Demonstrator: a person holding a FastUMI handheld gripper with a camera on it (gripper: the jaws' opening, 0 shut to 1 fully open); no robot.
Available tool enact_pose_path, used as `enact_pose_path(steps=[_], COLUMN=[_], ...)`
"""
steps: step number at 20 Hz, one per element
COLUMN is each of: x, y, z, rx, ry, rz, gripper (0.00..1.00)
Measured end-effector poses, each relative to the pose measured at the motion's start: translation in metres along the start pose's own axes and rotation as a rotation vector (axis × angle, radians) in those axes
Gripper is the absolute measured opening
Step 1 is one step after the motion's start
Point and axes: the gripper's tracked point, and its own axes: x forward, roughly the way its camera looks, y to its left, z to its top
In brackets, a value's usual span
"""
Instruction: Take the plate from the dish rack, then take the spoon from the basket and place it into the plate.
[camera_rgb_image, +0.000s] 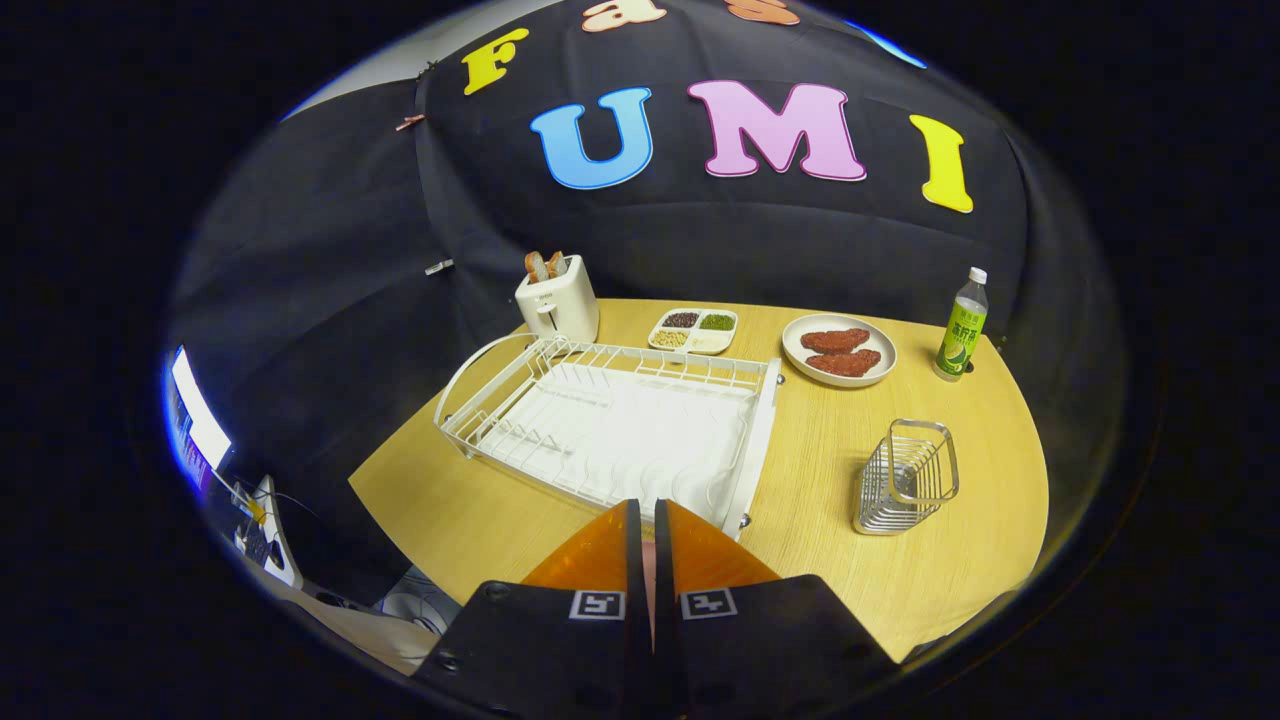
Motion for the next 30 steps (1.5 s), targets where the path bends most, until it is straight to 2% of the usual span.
enact_pose_path(steps=[4, 6, 7, 11, 13, 16, 21, 27, 30], x=[-0.002, -0.002, -0.003, -0.007, -0.010, -0.016, -0.032, -0.072, -0.096], y=[-0.005, -0.008, -0.009, -0.009, -0.010, -0.012, -0.020, -0.058, -0.086], z=[0.004, 0.003, 0.001, -0.009, -0.013, -0.014, -0.006, 0.048, 0.078], rx=[0.039, 0.054, 0.059, 0.059, 0.055, 0.049, 0.034, 0.027, -0.010], ry=[0.000, 0.004, 0.012, 0.034, 0.042, 0.043, 0.021, -0.119, -0.193], rz=[-0.004, -0.005, -0.011, -0.015, -0.020, -0.023, -0.041, -0.101, -0.149], gripper=[0.09, 0.19, 0.30, 0.53, 0.59, 0.60, 0.71, 0.88, 0.88])
